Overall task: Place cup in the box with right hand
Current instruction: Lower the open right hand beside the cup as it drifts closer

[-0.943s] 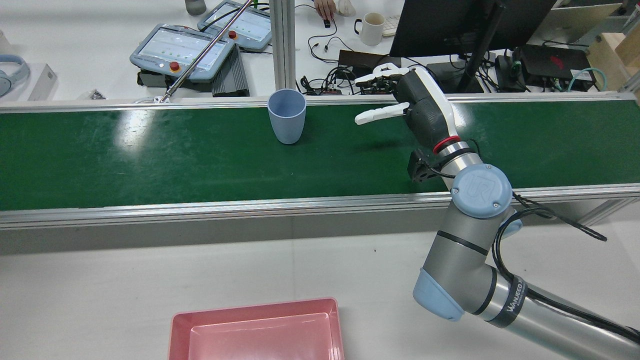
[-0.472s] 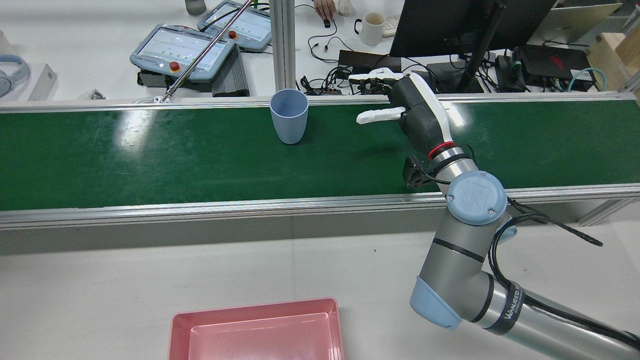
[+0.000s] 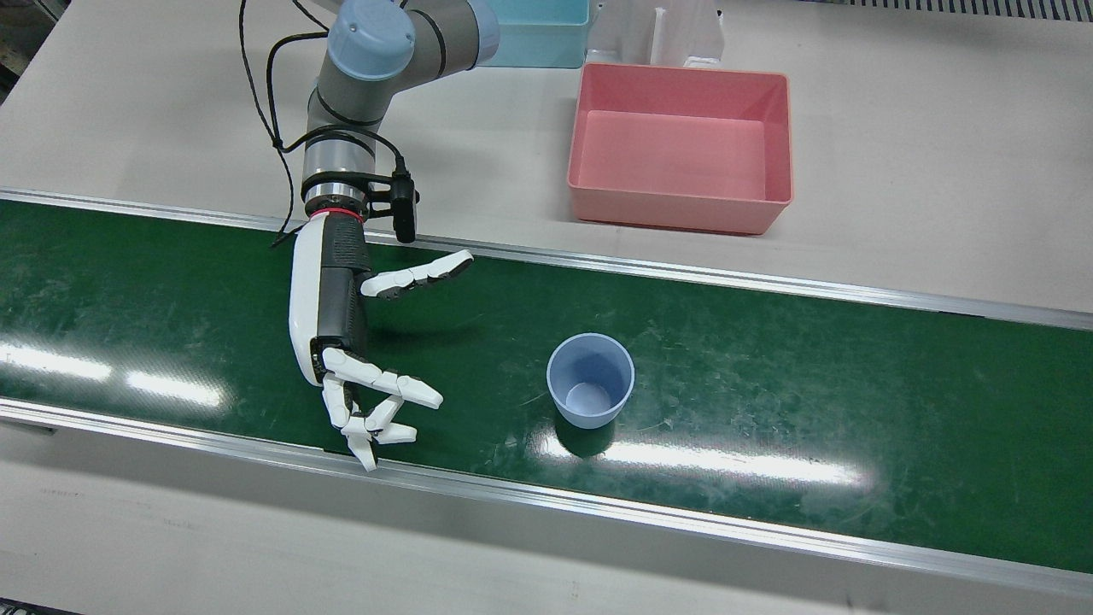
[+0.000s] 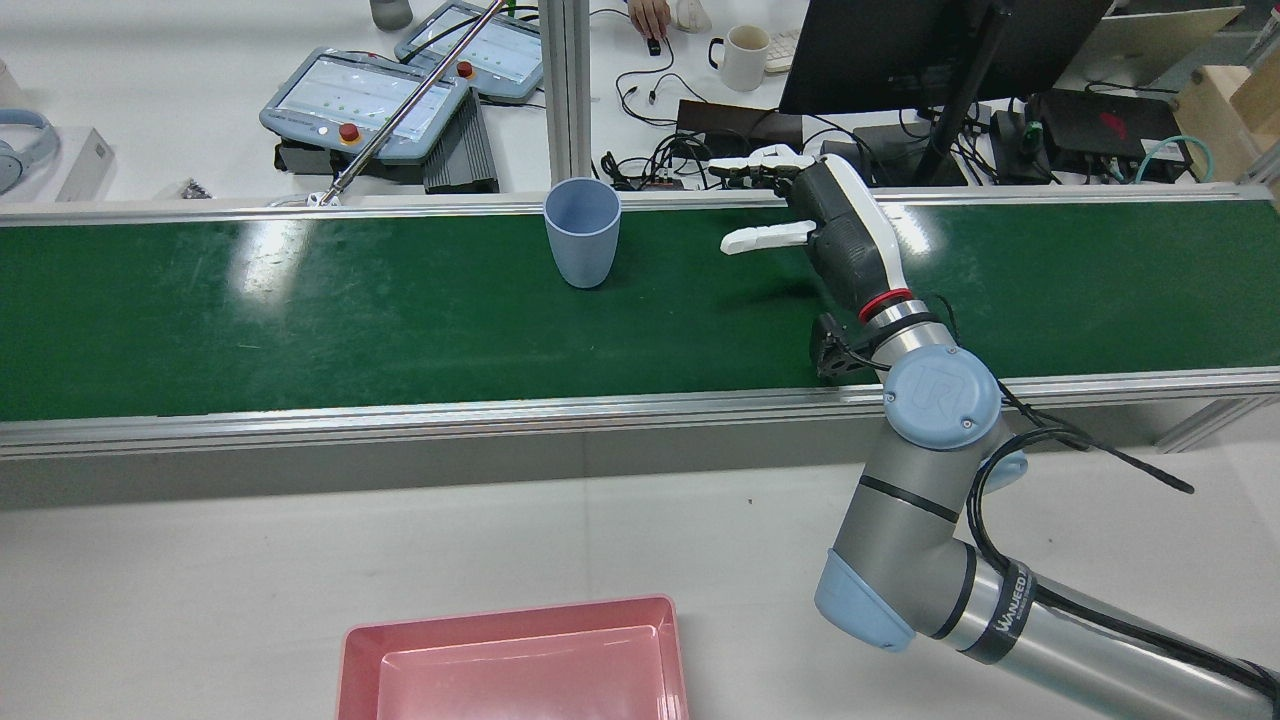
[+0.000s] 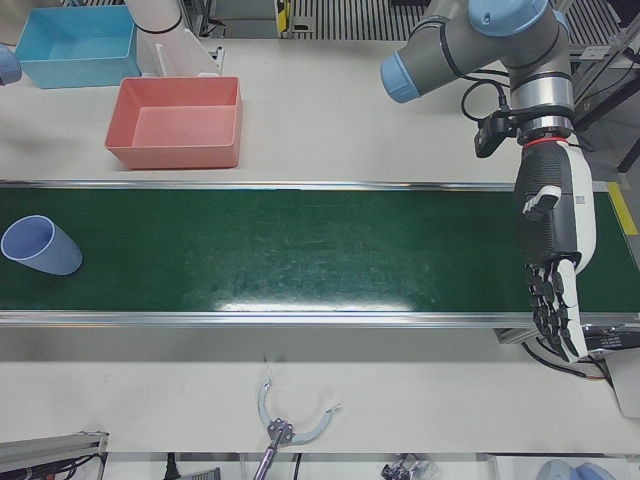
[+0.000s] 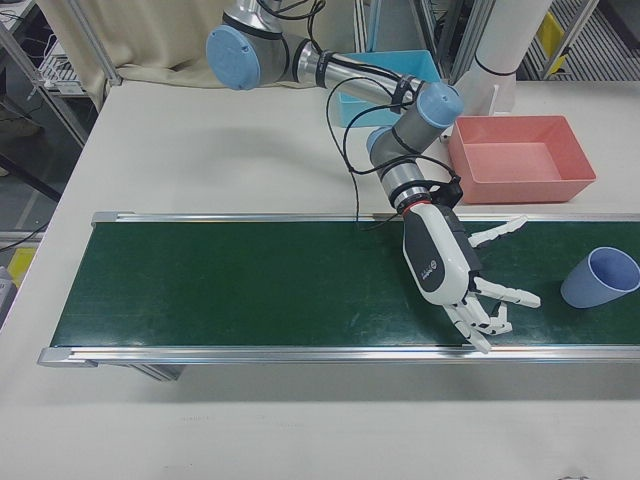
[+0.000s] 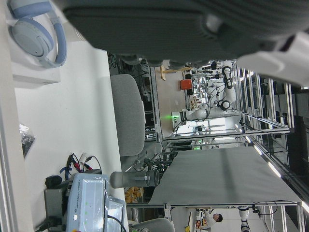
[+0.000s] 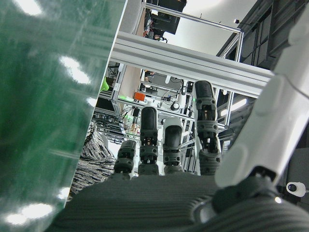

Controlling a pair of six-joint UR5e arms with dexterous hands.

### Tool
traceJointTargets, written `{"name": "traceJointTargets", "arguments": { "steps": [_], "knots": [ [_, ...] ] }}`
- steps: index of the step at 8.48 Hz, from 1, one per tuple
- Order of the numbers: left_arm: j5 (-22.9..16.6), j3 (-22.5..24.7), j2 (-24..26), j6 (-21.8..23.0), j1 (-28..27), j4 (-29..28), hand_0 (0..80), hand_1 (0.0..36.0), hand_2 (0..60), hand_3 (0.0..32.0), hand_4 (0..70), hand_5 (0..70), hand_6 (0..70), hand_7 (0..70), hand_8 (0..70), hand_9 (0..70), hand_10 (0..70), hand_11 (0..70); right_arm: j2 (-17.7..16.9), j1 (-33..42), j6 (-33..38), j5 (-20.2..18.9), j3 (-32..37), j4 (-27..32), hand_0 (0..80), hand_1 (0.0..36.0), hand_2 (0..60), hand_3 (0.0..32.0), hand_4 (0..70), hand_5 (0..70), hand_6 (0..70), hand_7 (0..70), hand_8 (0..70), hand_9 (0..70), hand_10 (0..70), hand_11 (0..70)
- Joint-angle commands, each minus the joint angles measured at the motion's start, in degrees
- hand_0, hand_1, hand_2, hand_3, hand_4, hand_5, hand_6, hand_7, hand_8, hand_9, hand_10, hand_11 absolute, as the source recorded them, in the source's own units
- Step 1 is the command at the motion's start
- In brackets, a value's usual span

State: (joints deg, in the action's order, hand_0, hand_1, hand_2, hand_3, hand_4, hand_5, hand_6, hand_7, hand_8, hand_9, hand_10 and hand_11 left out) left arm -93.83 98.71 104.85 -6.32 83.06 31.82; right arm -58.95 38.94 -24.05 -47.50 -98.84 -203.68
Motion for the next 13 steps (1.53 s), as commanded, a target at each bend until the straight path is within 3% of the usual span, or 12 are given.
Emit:
{"name": "traceJointTargets", "arguments": {
  "steps": [1, 4, 13],
  "knots": [
    [0.1, 0.0, 0.0, 0.0, 0.0, 0.0, 0.0, 0.0, 0.0, 0.0, 0.0, 0.0, 0.0, 0.0, 0.0, 0.0, 0.0, 0.0, 1.3, 0.0, -0.2, 0.9, 1.7, 0.1, 51.6, 6.5, 0.0, 0.0, 35.2, 5.7, 14.7, 69.6, 23.3, 34.9, 10.9, 16.0],
    [0.0, 0.0, 0.0, 0.1, 0.0, 0.0, 0.0, 0.0, 0.0, 0.0, 0.0, 0.0, 0.0, 0.0, 0.0, 0.0, 0.0, 0.0, 4.6, 0.1, -0.2, 1.0, 5.6, 0.5, 53.2, 7.9, 0.0, 0.0, 38.3, 5.9, 15.2, 70.0, 23.5, 35.6, 11.4, 16.7],
    [0.0, 0.0, 0.0, 0.0, 0.0, 0.0, 0.0, 0.0, 0.0, 0.0, 0.0, 0.0, 0.0, 0.0, 0.0, 0.0, 0.0, 0.0, 5.1, -1.0, -3.2, 0.9, 6.1, 3.2, 51.9, 6.8, 0.0, 0.0, 33.0, 6.2, 15.0, 70.0, 24.1, 35.7, 13.0, 19.0]
  ]
}}
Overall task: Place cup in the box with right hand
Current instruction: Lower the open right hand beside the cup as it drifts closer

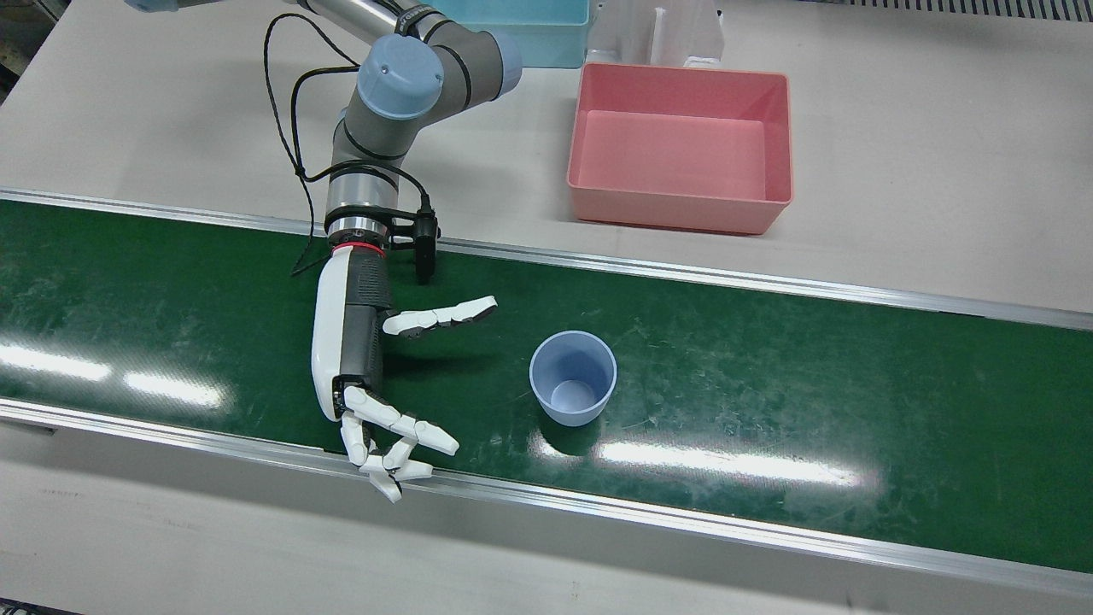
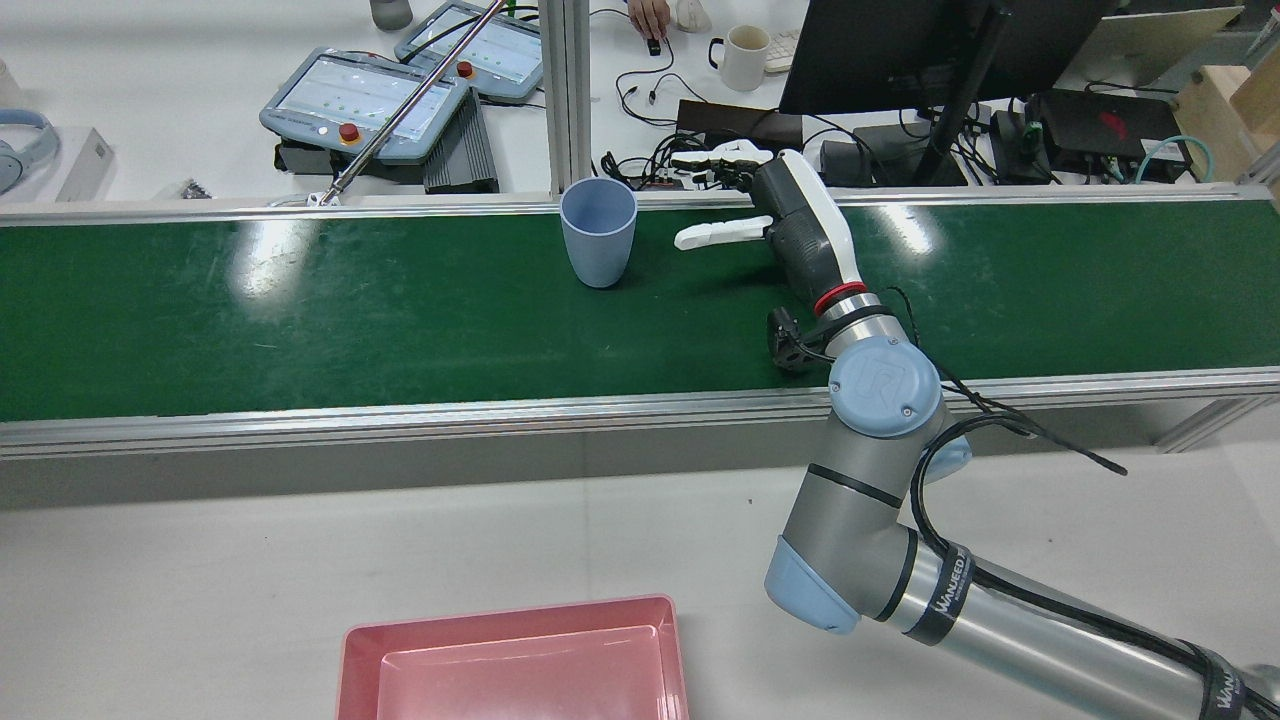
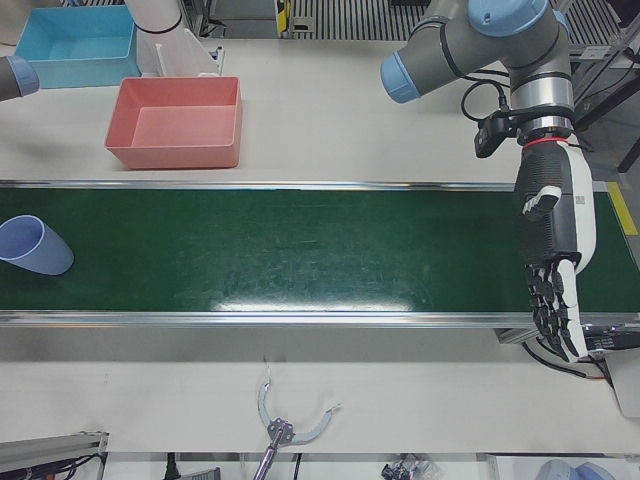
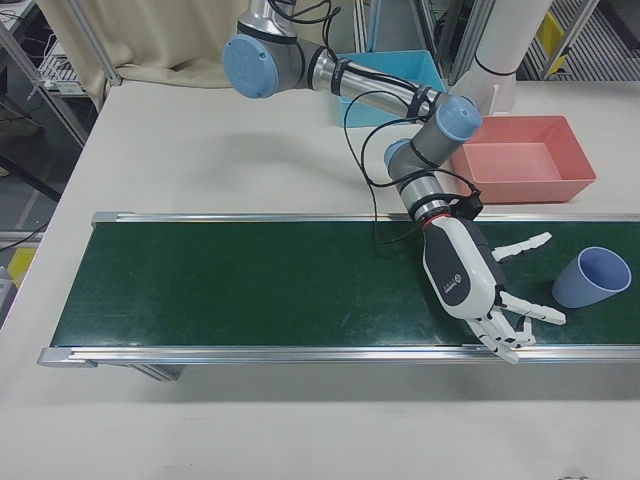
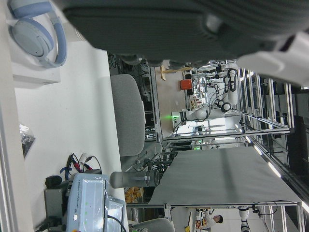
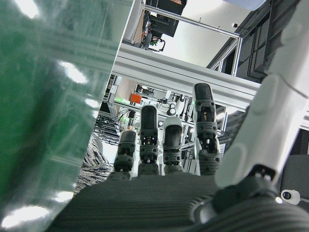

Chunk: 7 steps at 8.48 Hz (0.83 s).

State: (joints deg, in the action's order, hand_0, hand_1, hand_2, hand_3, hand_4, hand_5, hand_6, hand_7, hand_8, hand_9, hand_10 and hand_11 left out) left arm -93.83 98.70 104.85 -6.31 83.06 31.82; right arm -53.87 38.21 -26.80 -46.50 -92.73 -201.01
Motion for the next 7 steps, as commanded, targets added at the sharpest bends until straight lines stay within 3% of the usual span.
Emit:
{"name": "traceJointTargets", "arguments": {
  "steps": [1, 2, 3, 7],
  "knots": [
    [0.0, 0.0, 0.0, 0.1, 0.0, 0.0, 0.0, 0.0, 0.0, 0.0, 0.0, 0.0, 0.0, 0.0, 0.0, 0.0, 0.0, 0.0, 0.0, -0.2, -0.4, -0.1, -0.1, 0.5, 54.7, 11.6, 0.0, 0.0, 31.2, 7.6, 15.4, 70.0, 24.7, 36.1, 13.9, 20.9],
    [0.0, 0.0, 0.0, 0.0, 0.0, 0.0, 0.0, 0.0, 0.0, 0.0, 0.0, 0.0, 0.0, 0.0, 0.0, 0.0, 0.0, 0.0, 0.0, -0.2, -0.4, -0.1, -0.2, 0.5, 57.5, 14.8, 0.0, 0.0, 30.8, 8.5, 15.7, 70.0, 25.0, 36.4, 14.1, 21.3],
    [0.0, 0.0, 0.0, 0.0, 0.0, 0.0, 0.0, 0.0, 0.0, 0.0, 0.0, 0.0, 0.0, 0.0, 0.0, 0.0, 0.0, 0.0, 0.0, -0.2, -0.5, -0.1, -0.2, 0.5, 58.6, 15.6, 0.0, 0.0, 30.0, 8.7, 15.6, 70.0, 25.0, 36.3, 13.8, 20.9],
    [0.0, 0.0, 0.0, 0.0, 0.0, 0.0, 0.0, 0.0, 0.0, 0.0, 0.0, 0.0, 0.0, 0.0, 0.0, 0.0, 0.0, 0.0, 1.8, -0.9, -2.0, 0.0, 0.2, 0.6, 56.8, 12.8, 0.0, 0.0, 31.6, 8.0, 15.4, 70.0, 24.8, 36.4, 13.5, 20.3]
  ]
}}
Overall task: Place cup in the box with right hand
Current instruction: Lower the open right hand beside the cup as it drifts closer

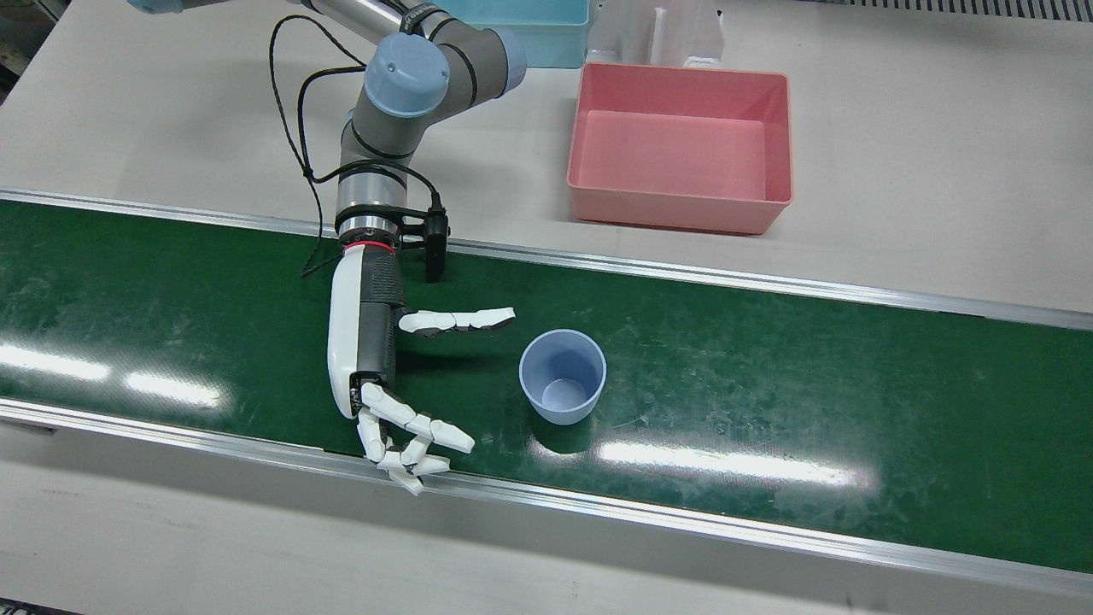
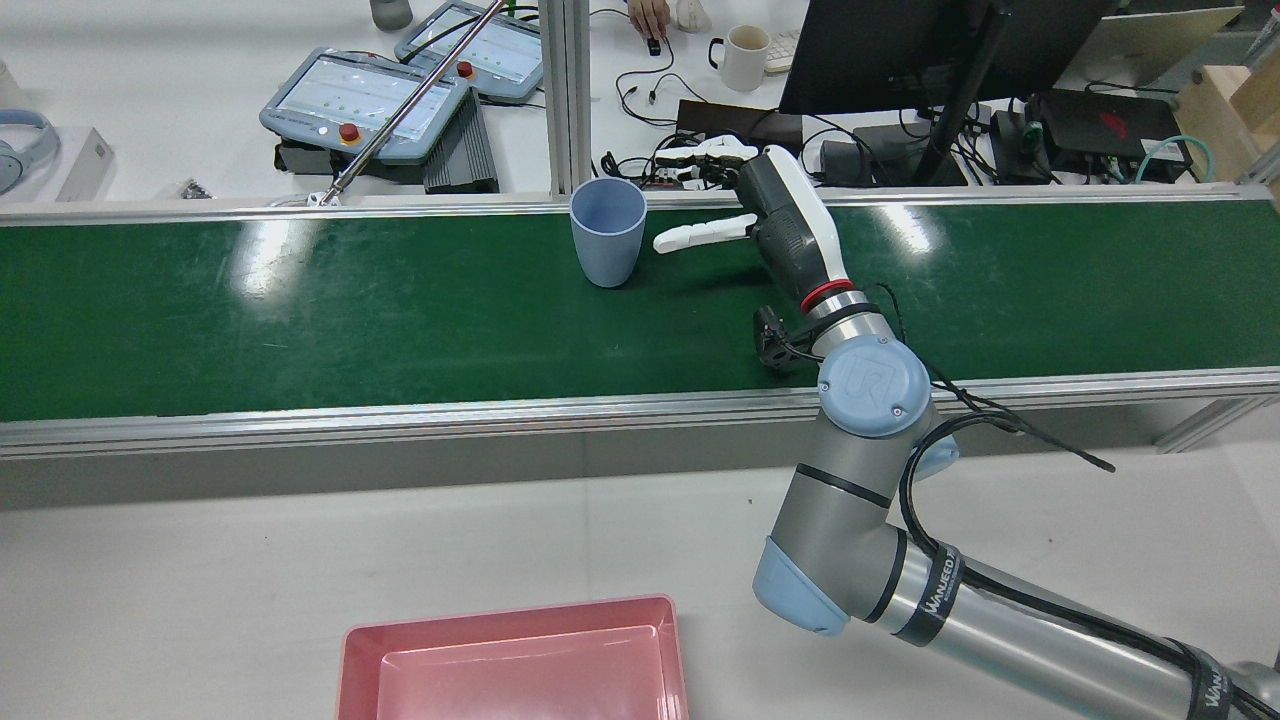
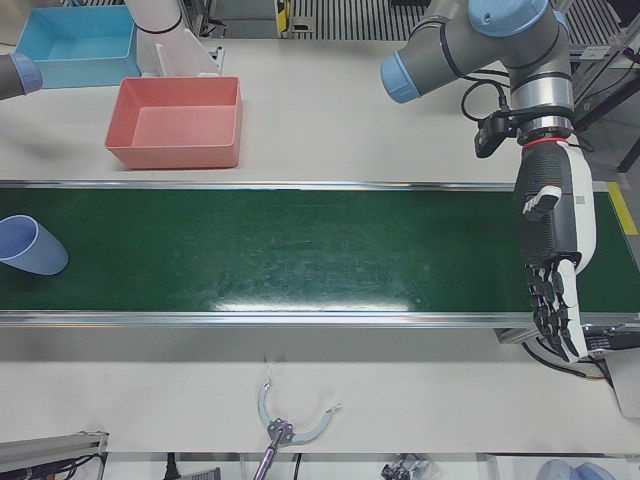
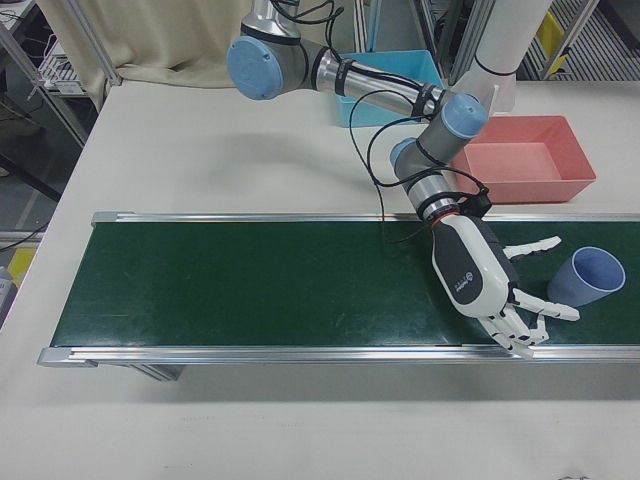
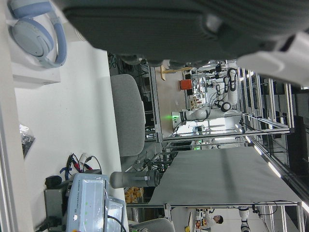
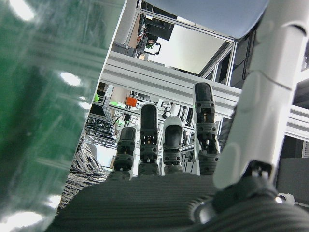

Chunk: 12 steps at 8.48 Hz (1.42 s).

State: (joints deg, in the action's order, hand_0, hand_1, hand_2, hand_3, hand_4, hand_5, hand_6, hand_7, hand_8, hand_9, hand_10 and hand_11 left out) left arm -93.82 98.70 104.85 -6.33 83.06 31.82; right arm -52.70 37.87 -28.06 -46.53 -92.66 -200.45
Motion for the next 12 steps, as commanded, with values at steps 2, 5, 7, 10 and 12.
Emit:
{"name": "traceJointTargets", "arguments": {
  "steps": [2, 5, 7, 10, 12],
  "knots": [
    [0.0, 0.0, 0.0, 0.0, 0.0, 0.0, 0.0, 0.0, 0.0, 0.0, 0.0, 0.0, 0.0, 0.0, 0.0, 0.0, 0.0, 0.0, 0.5, -1.1, -0.8, 0.0, 0.0, 0.1, 56.6, 12.3, 0.0, 0.0, 31.9, 7.9, 15.5, 70.0, 24.9, 36.4, 13.8, 20.7],
    [0.0, 0.0, 0.0, 0.0, 0.0, 0.0, 0.0, 0.0, 0.0, 0.0, 0.0, 0.0, 0.0, 0.0, 0.0, 0.0, 0.0, 0.0, 0.2, -1.1, -0.7, 0.1, 0.6, 0.2, 56.9, 12.3, 0.0, 0.0, 29.2, 8.1, 15.2, 69.4, 24.8, 35.9, 13.8, 20.8],
    [0.0, 0.0, 0.0, 0.0, 0.0, 0.0, 0.0, 0.0, 0.0, 0.0, 0.0, 0.0, 0.0, 0.0, 0.0, 0.0, 0.0, 0.0, 0.2, -1.1, -0.8, 0.1, 2.7, 4.4, 56.9, 12.2, 0.0, 0.0, 30.4, 8.1, 15.4, 70.0, 25.1, 36.4, 14.4, 21.5],
    [0.0, 0.0, 0.0, 0.1, 0.0, 0.0, 0.0, 0.0, 0.0, 0.0, 0.0, 0.0, 0.0, 0.0, 0.0, 0.0, 0.0, 0.0, 0.2, -1.0, -0.7, -0.1, 1.9, 4.3, 56.9, 12.6, 0.0, 0.0, 31.2, 8.1, 15.5, 70.0, 25.0, 36.4, 14.3, 21.5],
    [0.0, 0.0, 0.0, 0.0, 0.0, 0.0, 0.0, 0.0, 0.0, 0.0, 0.0, 0.0, 0.0, 0.0, 0.0, 0.0, 0.0, 0.0, 0.2, -1.0, -0.7, -0.1, 1.7, 4.1, 58.6, 14.3, 0.0, 0.0, 30.2, 8.4, 15.2, 70.0, 24.8, 36.0, 12.9, 19.6]
  ]
}}
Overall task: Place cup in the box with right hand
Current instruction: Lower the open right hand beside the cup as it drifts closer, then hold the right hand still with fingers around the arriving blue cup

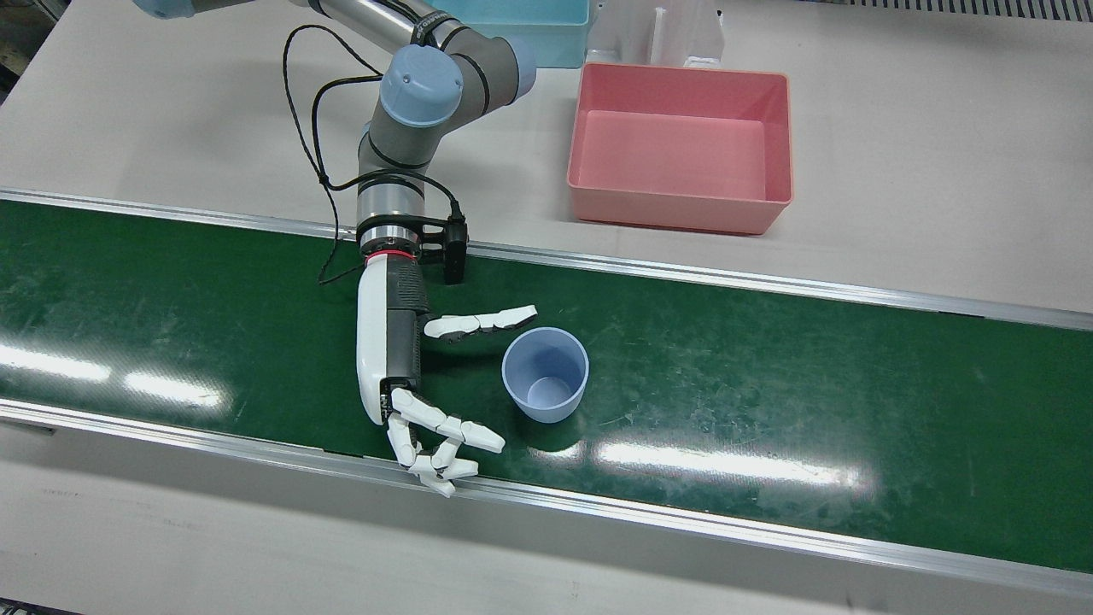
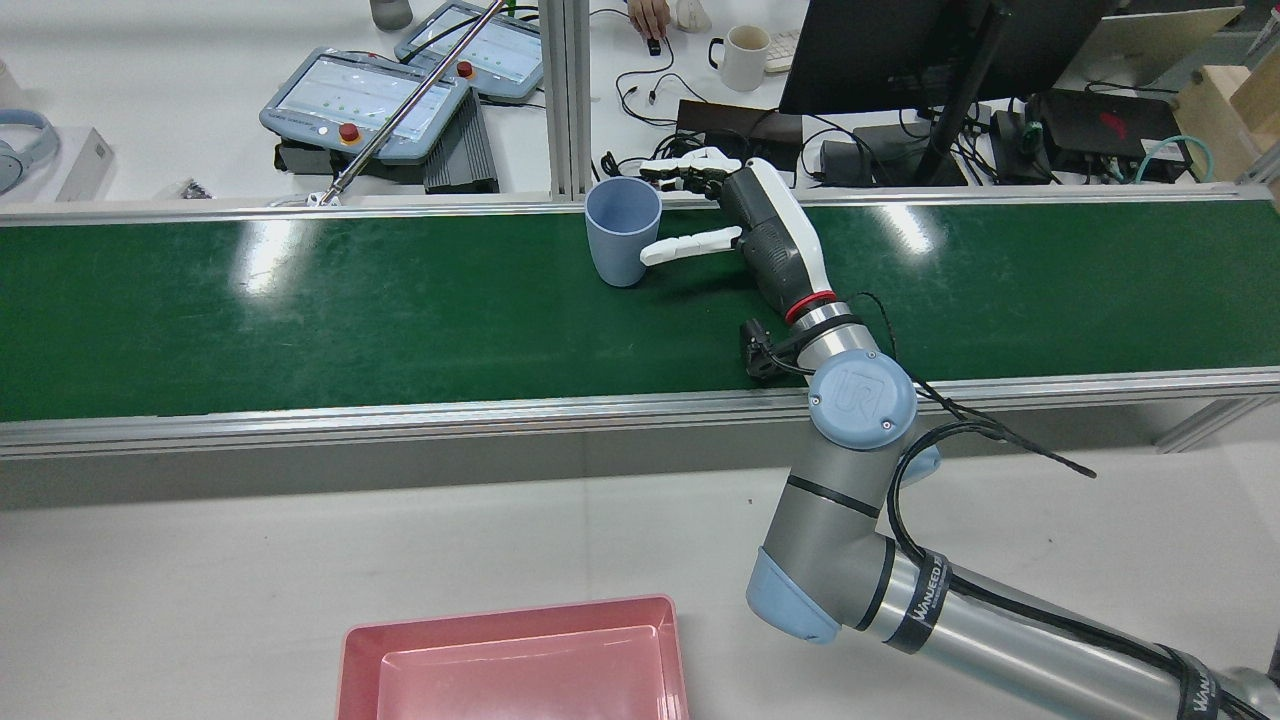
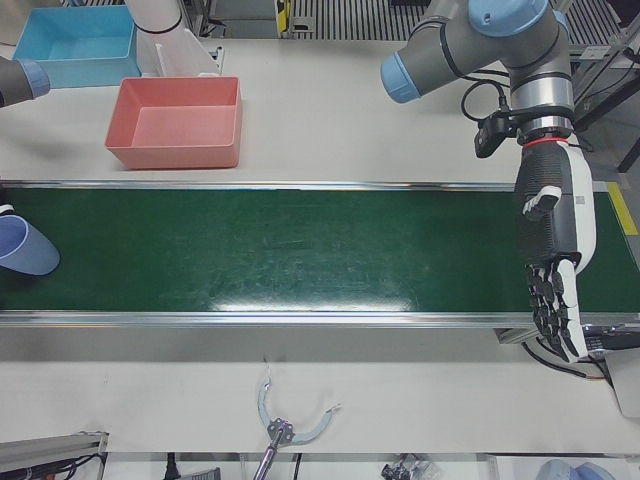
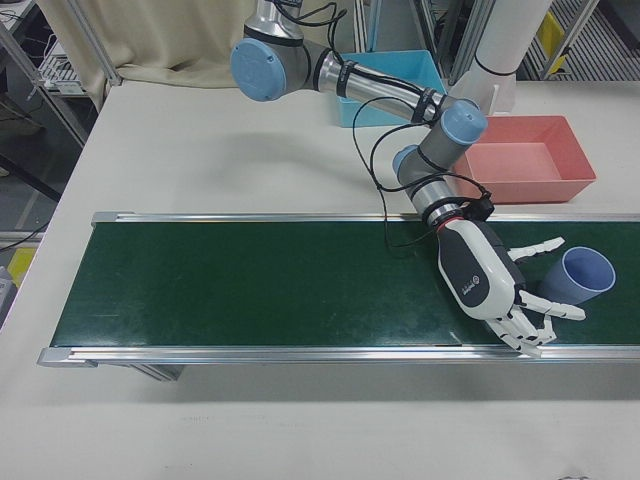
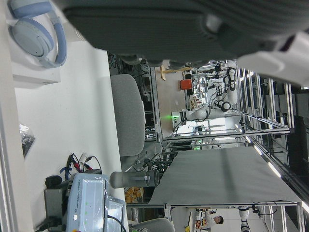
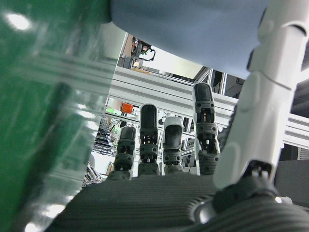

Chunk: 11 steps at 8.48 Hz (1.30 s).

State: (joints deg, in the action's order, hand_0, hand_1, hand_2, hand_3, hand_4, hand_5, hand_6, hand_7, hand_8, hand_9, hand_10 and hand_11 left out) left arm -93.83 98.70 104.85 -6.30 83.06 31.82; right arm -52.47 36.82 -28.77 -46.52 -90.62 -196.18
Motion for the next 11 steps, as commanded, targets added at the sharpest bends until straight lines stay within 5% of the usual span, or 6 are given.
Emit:
{"name": "traceJointTargets", "arguments": {
  "steps": [1, 7, 11],
  "knots": [
    [0.0, 0.0, 0.0, 0.0, 0.0, 0.0, 0.0, 0.0, 0.0, 0.0, 0.0, 0.0, 0.0, 0.0, 0.0, 0.0, 0.0, 0.0, 0.0, 0.1, 0.0, -0.1, -1.0, -0.5, 59.6, 15.1, 0.0, 0.0, 30.4, 8.5, 15.1, 69.9, 24.7, 35.9, 12.2, 18.7],
    [0.0, 0.0, 0.0, 0.0, 0.0, 0.0, 0.0, 0.0, 0.0, 0.0, 0.0, 0.0, 0.0, 0.0, 0.0, 0.0, 0.0, 0.0, -0.1, 0.8, -0.1, -0.1, -0.9, -0.8, 62.9, 17.8, 0.0, 0.0, 34.0, 8.8, 15.4, 70.0, 24.4, 36.4, 10.6, 16.5],
    [0.0, 0.0, 0.0, 0.0, 0.0, 0.0, 0.0, 0.0, 0.0, 0.0, 0.0, 0.0, 0.0, 0.0, 0.0, 0.0, 0.0, 0.0, -0.3, 0.7, -0.1, -0.3, -1.0, -0.9, 59.0, 13.7, 0.0, 0.0, 32.3, 7.7, 14.8, 70.0, 23.9, 36.0, 9.7, 15.0]
  ]
}}
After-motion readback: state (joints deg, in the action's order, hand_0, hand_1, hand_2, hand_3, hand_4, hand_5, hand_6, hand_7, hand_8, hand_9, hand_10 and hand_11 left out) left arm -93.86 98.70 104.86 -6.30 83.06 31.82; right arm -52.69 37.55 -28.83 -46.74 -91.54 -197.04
